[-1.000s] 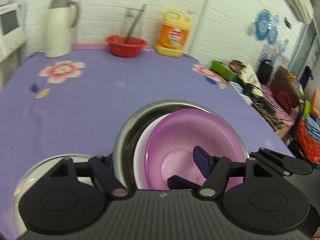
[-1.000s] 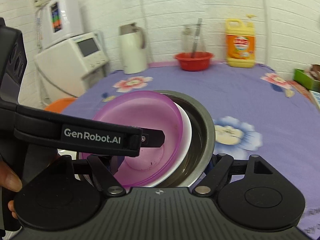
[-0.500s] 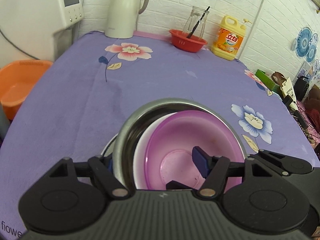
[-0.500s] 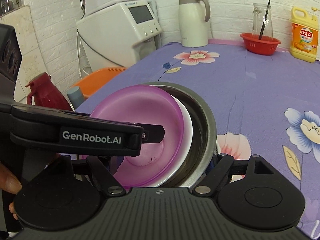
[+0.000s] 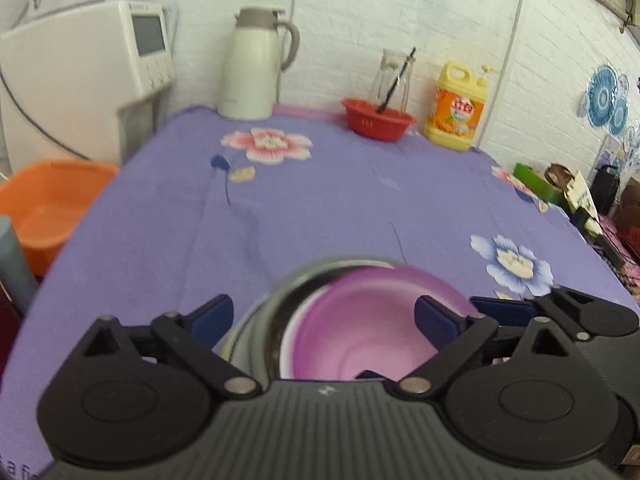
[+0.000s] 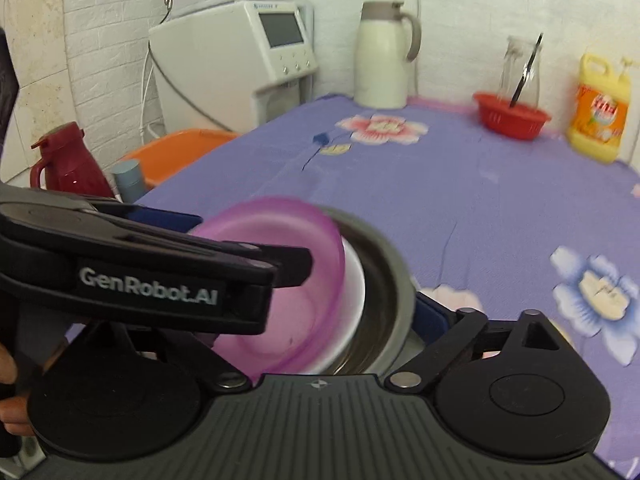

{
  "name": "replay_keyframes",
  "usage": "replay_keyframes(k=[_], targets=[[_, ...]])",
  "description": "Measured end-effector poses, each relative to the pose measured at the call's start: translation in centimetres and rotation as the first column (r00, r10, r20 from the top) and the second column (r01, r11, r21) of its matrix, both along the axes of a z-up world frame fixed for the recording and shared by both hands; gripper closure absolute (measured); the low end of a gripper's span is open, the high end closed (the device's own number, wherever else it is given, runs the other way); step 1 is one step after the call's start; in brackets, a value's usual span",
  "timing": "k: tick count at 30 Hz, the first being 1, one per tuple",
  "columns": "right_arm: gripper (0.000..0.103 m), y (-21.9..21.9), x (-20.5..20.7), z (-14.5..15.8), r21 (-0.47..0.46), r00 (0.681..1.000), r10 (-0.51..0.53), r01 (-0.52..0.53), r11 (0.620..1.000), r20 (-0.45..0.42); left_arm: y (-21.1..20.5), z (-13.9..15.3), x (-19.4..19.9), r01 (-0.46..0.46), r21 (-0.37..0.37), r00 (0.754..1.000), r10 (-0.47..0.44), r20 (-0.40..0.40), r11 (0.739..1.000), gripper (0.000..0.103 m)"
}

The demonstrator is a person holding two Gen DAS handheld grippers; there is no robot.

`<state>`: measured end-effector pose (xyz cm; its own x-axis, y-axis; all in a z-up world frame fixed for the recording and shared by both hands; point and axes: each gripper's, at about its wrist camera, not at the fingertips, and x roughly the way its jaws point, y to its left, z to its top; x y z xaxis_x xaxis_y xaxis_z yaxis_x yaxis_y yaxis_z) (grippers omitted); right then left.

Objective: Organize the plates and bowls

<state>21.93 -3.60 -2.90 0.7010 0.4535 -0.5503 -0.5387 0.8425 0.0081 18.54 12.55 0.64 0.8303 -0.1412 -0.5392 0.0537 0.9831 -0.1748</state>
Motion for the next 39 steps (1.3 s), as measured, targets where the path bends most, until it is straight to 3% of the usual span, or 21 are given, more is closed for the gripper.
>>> replay_keyframes(k=[11,17,20,24,39], targets=[[0.0,-4.5,-0.4,1.2,0.144,0.994,-0.11,0.107,0.984,0.016,0.9,2.5,-1.6,-0.139,-0.102,0.984,0.149,0.099,0.985,0.005],[0.0,-6.9,-1.2,0.6,0.238,0.981,-0.163,0.135,0.962,0.102,-1.3,2.9,-3.4,-0.219,-0.155,0.944,0.25,0.215,0.963,0.005],[0.0,-7.5,-0.6,0.8,0.226,0.974,-0.221,0.204,0.952,0.052,-2.8,3.0,-4.0,-0.227,-0.102,0.944,0.244,0.222,0.969,0.004],[0.0,-8.6,-2.5,0.9,0.237,0.961,-0.27,0.247,0.939,0.067,-4.3,2.8,-5.0,-0.245,-0.033,0.942,0.246,0.228,0.969,0.004],[0.0,-9.8,-8.1,-0.1,0.145,0.92,-0.391,0.382,0.913,0.037,-6.1,1.3,-11.7,-0.195,-0.027,0.96,0.196,0.201,0.98,0.004]])
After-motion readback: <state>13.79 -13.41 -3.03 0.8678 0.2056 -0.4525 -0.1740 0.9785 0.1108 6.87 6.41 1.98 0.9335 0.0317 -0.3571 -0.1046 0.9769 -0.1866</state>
